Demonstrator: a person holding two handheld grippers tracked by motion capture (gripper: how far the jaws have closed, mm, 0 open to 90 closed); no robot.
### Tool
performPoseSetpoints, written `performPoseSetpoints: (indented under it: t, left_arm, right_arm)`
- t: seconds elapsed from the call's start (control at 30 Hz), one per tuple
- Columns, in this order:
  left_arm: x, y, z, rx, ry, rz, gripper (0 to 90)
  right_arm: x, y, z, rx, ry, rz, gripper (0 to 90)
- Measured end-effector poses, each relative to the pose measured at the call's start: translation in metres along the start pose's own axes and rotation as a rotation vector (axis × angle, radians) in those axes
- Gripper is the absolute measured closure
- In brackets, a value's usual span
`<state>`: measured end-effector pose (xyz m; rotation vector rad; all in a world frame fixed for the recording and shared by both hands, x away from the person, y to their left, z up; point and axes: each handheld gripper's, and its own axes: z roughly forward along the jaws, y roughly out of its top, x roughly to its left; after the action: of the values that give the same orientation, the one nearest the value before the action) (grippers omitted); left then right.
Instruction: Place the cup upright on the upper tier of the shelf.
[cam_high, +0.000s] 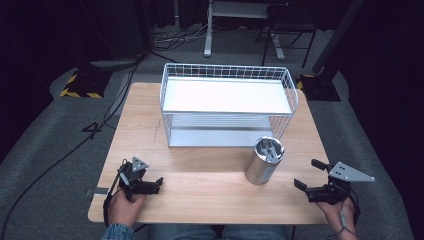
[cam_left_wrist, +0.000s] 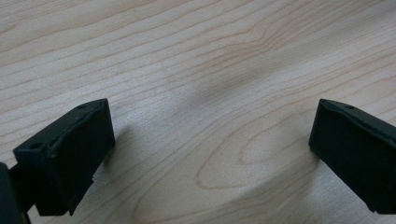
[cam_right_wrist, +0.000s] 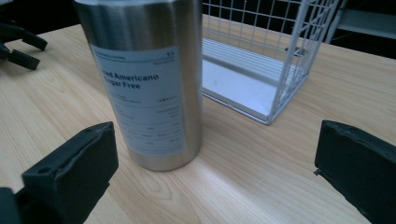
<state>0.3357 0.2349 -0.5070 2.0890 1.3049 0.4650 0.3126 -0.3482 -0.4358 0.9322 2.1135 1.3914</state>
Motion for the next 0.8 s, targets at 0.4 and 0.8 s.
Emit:
performPoseSetpoints:
  t: [0.4,0.8]
  left_arm:
    - [0.0,-0.001,0.0,0.0,-0.001,-0.001,0.6]
    - [-0.002,-0.003,-0.002,-0.003,-0.003,0.005,0.6]
  right_arm:
    - [0.012,0.022,0.016,-0.032,0.077,-0.033,0.0]
    - [0.018,0.038,0.045,-0.036,0.163,-0.065,0.0]
